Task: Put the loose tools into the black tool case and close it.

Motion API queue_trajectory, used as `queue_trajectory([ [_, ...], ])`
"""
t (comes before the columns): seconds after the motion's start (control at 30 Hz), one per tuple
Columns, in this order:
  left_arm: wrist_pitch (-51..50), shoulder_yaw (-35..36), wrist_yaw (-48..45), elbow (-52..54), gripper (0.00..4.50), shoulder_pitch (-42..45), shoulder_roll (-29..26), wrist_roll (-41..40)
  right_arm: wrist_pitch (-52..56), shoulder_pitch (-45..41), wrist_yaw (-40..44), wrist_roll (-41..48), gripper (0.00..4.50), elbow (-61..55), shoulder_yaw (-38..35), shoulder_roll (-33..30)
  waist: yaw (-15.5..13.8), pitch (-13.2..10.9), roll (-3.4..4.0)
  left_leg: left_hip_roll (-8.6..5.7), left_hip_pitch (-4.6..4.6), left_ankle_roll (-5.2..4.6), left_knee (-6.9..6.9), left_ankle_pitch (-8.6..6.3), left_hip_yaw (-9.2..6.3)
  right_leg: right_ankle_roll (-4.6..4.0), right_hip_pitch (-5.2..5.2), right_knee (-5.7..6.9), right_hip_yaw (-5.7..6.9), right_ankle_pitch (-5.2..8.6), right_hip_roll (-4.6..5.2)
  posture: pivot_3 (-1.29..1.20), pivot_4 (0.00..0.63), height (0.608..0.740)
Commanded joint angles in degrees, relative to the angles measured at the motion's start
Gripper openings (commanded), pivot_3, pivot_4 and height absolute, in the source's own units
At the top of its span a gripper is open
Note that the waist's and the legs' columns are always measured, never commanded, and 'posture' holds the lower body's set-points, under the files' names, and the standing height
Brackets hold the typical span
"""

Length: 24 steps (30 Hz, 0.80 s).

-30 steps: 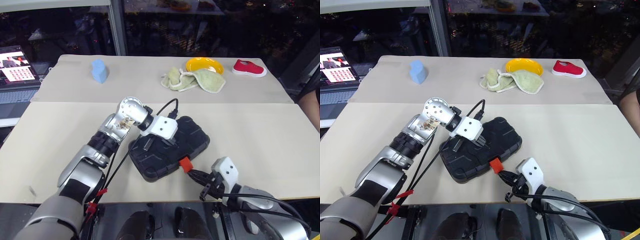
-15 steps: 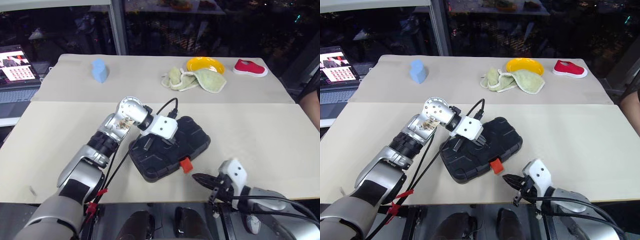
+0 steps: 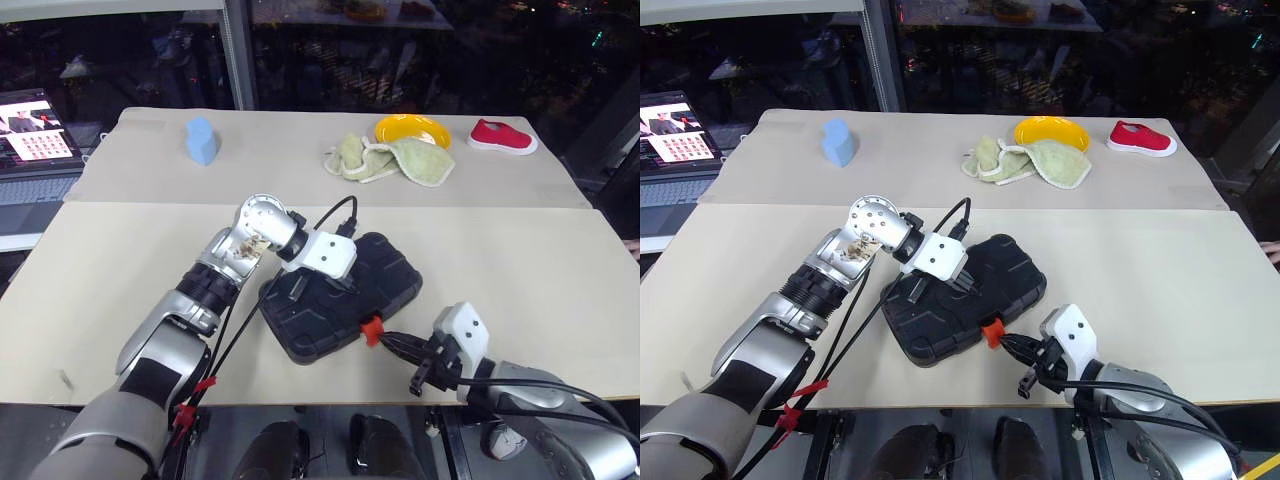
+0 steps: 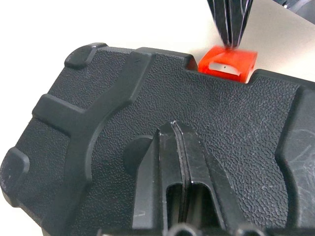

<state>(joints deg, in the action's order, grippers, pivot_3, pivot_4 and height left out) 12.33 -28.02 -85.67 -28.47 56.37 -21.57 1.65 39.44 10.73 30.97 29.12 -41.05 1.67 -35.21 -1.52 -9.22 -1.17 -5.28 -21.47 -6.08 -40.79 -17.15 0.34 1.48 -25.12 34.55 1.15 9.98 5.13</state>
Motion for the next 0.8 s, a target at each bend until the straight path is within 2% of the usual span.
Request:
queue_trajectory([
  [0.03,-0.69,-1.73,-0.43,-1.42,0.00,-0.83,-0.79,2.95,-1.45,-1.42,-0.09,-1.19,0.06,0.46,0.62,0.57,-0.01,0.00,0.00,0.00,0.00,0.00,0.00,0.00,0.00,0.00,0.00,0.00,0.00,0.00,0.00,0.00,0.150,0.732],
  [0.5,-0.95,-1.61,-0.48,-1.30,0.00,-0.96,-0.87,3.03,-0.77,-5.99,-0.37,-2.78,0.06,3.01,3.36,3.97,0.65,0.00,0.00,0.00,0.02,0.07,0.00,0.04,0.00,-0.02,0.00,0.08,0.00,-0.02,-0.01,0.00,0.150,0.732],
  [0.8,-0.99,-2.44,-0.33,-1.01,0.00,-2.01,-0.01,3.51,1.29,-8.37,-1.02,-1.39,0.06,1.64,2.27,5.33,0.82,0.00,0.00,0.00,0.00,0.08,0.00,0.05,0.01,-0.04,-0.04,0.15,-0.02,-0.03,-0.02,0.00,0.150,0.732],
])
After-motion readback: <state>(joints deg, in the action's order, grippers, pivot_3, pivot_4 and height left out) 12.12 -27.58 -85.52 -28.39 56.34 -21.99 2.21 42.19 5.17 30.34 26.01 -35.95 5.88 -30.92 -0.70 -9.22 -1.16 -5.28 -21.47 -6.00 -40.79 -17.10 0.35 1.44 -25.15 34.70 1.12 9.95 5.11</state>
